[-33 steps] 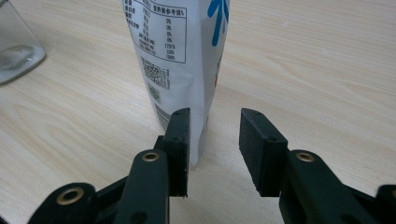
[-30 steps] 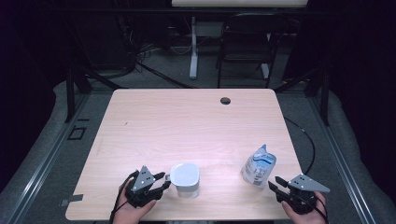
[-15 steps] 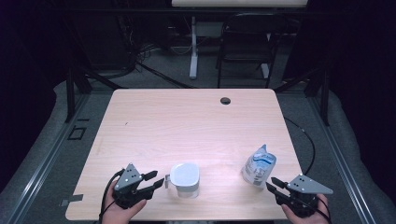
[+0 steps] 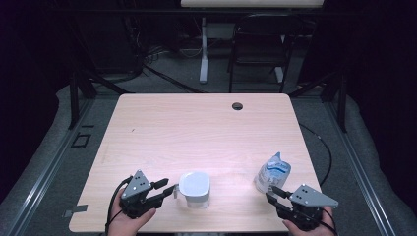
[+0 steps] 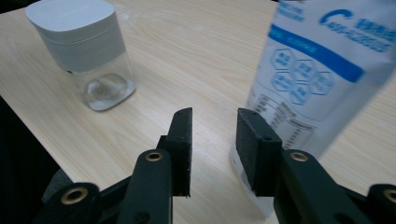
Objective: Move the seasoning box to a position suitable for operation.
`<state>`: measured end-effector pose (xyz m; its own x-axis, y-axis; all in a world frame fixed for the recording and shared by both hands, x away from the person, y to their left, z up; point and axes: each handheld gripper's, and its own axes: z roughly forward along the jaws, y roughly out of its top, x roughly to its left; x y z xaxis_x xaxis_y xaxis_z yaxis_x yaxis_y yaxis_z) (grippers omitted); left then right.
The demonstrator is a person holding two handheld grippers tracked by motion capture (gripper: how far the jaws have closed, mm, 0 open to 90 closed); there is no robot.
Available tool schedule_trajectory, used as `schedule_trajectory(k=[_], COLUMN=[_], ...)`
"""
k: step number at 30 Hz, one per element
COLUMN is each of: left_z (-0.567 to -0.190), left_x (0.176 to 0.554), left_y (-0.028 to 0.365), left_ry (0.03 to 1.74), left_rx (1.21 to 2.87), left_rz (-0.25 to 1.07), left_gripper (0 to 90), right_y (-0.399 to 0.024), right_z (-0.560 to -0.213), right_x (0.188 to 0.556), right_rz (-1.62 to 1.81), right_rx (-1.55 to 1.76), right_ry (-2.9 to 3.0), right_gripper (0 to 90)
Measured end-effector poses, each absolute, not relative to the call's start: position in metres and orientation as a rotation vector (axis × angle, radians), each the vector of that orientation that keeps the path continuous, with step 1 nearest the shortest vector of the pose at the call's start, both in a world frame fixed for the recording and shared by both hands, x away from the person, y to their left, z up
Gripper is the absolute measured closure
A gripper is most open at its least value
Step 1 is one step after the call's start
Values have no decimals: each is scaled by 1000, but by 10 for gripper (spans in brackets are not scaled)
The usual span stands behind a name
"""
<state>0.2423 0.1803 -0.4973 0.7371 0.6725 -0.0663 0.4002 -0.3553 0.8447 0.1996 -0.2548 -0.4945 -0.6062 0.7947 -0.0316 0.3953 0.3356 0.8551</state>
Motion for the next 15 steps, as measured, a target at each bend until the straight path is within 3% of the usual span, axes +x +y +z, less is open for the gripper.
schedule_trajectory(k=[11,15], left_z=[-489,-480], left_x=[256,262], left_y=[175,169], left_ry=[825,802], left_rx=[1973,1997], left_rz=[309,290], left_gripper=[633,685], right_y=[-228,-219], right_z=[-501,-498], right_x=[210,220], right_rz=[1173,1187], right_rx=[998,1003], right_ry=[2238,2251], right_gripper=[680,679])
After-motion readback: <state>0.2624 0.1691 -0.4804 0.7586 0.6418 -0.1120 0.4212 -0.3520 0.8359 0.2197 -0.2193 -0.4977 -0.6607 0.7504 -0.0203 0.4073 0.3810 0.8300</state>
